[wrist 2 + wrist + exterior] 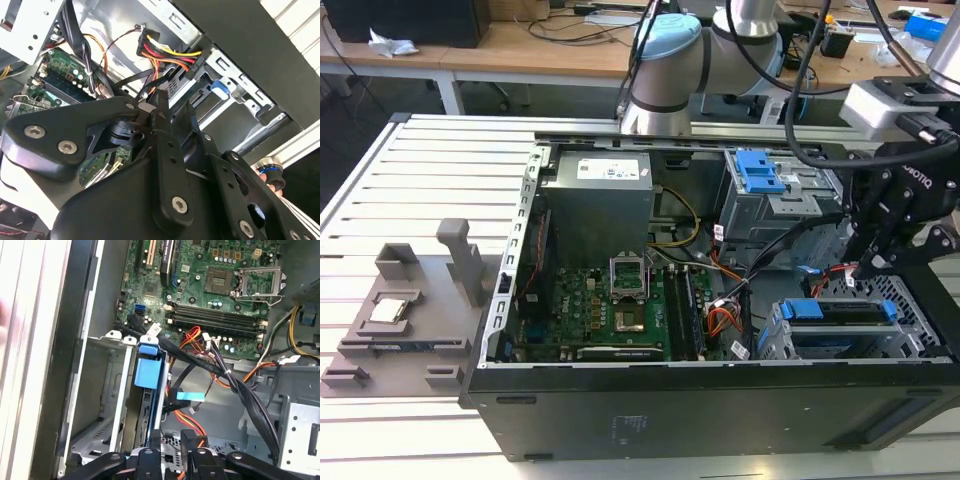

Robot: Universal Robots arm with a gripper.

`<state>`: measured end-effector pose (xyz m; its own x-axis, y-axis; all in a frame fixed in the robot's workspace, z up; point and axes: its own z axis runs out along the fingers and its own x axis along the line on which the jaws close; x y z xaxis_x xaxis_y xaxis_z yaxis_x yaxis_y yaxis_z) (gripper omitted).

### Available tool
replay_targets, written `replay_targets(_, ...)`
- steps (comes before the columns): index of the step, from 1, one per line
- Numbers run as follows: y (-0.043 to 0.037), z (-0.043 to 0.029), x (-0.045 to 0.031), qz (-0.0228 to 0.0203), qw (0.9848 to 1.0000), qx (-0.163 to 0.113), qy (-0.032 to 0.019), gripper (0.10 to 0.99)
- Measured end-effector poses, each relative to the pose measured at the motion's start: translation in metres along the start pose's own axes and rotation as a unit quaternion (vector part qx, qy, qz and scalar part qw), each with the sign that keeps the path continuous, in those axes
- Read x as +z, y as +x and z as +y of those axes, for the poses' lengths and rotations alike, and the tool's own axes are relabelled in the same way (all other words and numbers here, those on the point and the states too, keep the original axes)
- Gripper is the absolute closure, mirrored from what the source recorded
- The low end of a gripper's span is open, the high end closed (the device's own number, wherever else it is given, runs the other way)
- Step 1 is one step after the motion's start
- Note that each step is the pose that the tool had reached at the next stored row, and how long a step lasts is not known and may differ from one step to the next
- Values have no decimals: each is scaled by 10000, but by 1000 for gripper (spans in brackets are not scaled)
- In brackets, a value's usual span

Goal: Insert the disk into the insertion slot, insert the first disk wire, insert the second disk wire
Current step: 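Insert the first disk wire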

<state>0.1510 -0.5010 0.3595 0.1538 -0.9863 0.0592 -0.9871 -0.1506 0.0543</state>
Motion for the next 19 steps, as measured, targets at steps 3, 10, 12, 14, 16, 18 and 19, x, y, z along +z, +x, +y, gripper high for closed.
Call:
replay_targets(3, -6, -103, -4, -9, 10000, -5, -68, 784)
replay_targets(10, -2, -280, -3, -17, 9999, -23, -162, 784)
replay_targets(12, 0, -320, 3, -16, 9998, -35, -177, 784)
replay_targets(14, 3, -349, 14, -4, 9998, -53, -190, 784)
replay_targets(16, 6, -370, 23, 13, 9998, -72, -196, 784)
replay_targets(18, 6, -382, 23, 35, 9998, -79, -200, 784)
replay_targets(19, 7, -382, 23, 35, 9998, -78, -200, 784)
